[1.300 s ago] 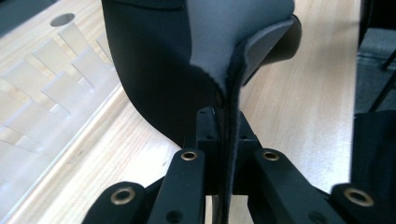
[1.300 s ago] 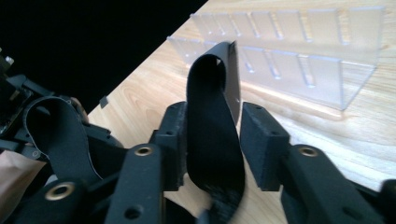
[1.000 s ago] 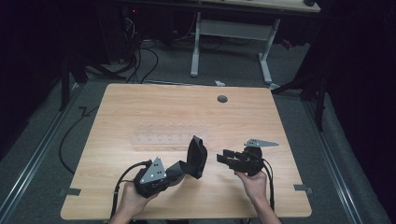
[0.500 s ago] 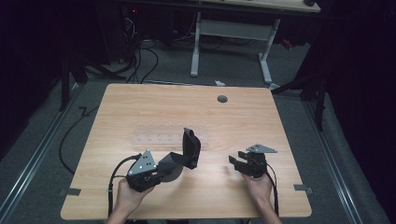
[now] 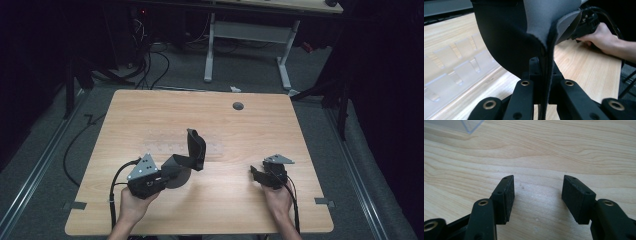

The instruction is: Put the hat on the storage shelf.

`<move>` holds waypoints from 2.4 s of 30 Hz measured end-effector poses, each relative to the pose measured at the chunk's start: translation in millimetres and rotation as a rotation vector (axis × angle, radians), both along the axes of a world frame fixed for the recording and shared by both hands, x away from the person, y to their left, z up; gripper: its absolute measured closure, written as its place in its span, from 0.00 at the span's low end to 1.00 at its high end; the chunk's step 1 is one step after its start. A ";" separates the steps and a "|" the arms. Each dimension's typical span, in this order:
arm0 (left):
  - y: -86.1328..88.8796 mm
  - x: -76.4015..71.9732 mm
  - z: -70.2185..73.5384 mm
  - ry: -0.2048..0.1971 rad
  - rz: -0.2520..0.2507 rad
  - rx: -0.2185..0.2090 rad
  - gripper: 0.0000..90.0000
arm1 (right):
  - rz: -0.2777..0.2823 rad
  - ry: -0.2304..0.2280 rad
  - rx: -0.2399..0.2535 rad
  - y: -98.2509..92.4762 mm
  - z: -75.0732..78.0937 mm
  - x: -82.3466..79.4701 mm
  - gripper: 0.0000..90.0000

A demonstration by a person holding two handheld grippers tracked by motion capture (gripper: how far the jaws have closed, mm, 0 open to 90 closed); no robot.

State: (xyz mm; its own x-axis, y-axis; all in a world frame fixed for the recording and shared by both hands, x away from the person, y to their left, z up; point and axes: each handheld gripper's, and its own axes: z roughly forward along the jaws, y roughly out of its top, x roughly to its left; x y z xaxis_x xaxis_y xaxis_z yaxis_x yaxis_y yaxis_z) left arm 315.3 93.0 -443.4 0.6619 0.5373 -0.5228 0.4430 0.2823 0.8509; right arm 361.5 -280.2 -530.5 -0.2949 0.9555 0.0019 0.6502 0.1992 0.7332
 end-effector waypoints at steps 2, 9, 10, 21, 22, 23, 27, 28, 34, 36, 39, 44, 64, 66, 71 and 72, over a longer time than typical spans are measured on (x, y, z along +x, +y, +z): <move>2.7 2.0 0.5 -0.003 0.006 -0.004 0.96 | -0.007 0.000 -0.011 -0.6 -0.1 0.8 0.48; 8.9 7.2 5.9 -0.021 0.038 -0.014 0.96 | -0.011 0.002 -0.022 0.1 -0.4 5.0 0.43; 10.0 8.1 7.3 -0.023 0.044 -0.018 0.96 | -0.011 0.003 -0.022 0.2 -0.4 5.2 0.42; 24.4 19.6 17.5 -0.039 0.101 -0.048 0.96 | -0.009 0.003 -0.022 0.4 -0.5 5.4 0.42; 25.5 20.8 17.8 -0.041 0.104 -0.045 0.96 | -0.010 0.004 -0.022 0.4 -0.5 5.4 0.42; 26.5 22.0 18.0 -0.042 0.110 -0.045 0.96 | -0.010 0.003 -0.022 0.4 -0.5 5.4 0.42; 30.9 26.9 18.8 -0.041 0.133 -0.050 0.96 | -0.011 0.003 -0.021 0.5 -0.5 5.4 0.42; 31.8 28.0 19.2 -0.041 0.138 -0.053 0.96 | -0.011 0.003 -0.021 0.5 -0.5 5.4 0.42; 37.4 35.1 22.1 -0.045 0.158 -0.054 0.96 | -0.011 0.004 -0.021 0.7 -0.5 5.4 0.42; 39.1 37.9 23.1 -0.049 0.168 -0.054 0.96 | -0.011 0.004 -0.021 0.6 -0.5 5.3 0.42; 41.4 42.5 24.3 -0.054 0.180 -0.053 0.96 | -0.012 0.004 -0.021 0.7 -0.5 5.3 0.42; 45.1 48.3 25.8 -0.060 0.196 -0.045 0.96 | -0.011 0.004 -0.021 0.7 -0.5 5.3 0.42; 64.3 74.1 24.1 -0.095 0.301 -0.035 0.96 | -0.013 0.004 -0.021 0.9 -0.5 5.2 0.42; 64.9 76.1 23.3 -0.101 0.309 -0.024 0.96 | -0.013 0.004 -0.021 1.0 -0.5 5.2 0.42; 67.6 82.4 18.4 -0.122 0.333 0.012 0.96 | -0.012 0.004 -0.021 1.0 -0.5 5.1 0.42; 68.2 83.2 17.9 -0.124 0.337 0.014 0.96 | -0.011 0.004 -0.022 1.1 -0.5 5.1 0.42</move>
State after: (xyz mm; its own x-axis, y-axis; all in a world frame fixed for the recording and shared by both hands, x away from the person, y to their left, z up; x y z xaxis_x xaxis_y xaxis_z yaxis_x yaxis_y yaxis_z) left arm 398.5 161.1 -425.5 0.5043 0.7424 -0.4410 0.2206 0.3831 0.8970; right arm 366.6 -279.2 -531.0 -0.2840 0.9587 -0.0180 0.6552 0.2078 0.7263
